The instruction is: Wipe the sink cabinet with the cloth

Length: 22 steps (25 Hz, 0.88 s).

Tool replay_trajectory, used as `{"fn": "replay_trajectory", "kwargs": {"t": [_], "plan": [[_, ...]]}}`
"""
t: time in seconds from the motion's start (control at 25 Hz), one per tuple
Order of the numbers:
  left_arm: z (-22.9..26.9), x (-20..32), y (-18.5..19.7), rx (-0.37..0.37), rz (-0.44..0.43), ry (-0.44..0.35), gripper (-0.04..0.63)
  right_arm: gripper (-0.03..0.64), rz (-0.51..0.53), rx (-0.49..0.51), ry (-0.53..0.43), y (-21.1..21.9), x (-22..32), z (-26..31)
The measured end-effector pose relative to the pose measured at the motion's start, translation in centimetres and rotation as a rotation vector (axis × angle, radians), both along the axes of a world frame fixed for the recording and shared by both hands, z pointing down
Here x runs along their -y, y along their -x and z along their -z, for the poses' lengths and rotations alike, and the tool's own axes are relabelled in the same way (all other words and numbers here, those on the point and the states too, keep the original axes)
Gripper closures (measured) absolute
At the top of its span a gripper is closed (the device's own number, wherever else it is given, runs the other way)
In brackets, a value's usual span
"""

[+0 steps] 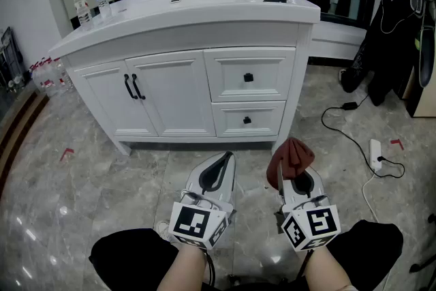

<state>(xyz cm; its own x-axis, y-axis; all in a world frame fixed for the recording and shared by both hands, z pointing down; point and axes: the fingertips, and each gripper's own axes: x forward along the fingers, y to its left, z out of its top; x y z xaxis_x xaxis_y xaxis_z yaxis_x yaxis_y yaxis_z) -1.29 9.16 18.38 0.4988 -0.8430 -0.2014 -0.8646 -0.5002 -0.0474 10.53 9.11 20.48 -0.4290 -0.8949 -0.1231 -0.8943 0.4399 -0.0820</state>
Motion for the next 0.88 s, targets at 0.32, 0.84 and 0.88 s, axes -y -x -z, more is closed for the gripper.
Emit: {"fn": "replay_trajectory", "kwargs": {"t": [0.32,0.84,0.88], "plan": [[0.8,0.3,0.1,-0.017,0.004,-0.002,0.595,0.539,-0.009,0.014,0.015,-0.1,0.6,-0.4],[-1.1,4.5,2.0,-0.066,0.055,0.04,0.595,0.538,-0.018,0.068,0.068,0.5,4.6,-2.6],[-1.2,5.3,2.2,-0.07,0.055,0.044,0.595,0.538,-0.01,0.087,0.072,0.8,5.7,-2.5]]}}
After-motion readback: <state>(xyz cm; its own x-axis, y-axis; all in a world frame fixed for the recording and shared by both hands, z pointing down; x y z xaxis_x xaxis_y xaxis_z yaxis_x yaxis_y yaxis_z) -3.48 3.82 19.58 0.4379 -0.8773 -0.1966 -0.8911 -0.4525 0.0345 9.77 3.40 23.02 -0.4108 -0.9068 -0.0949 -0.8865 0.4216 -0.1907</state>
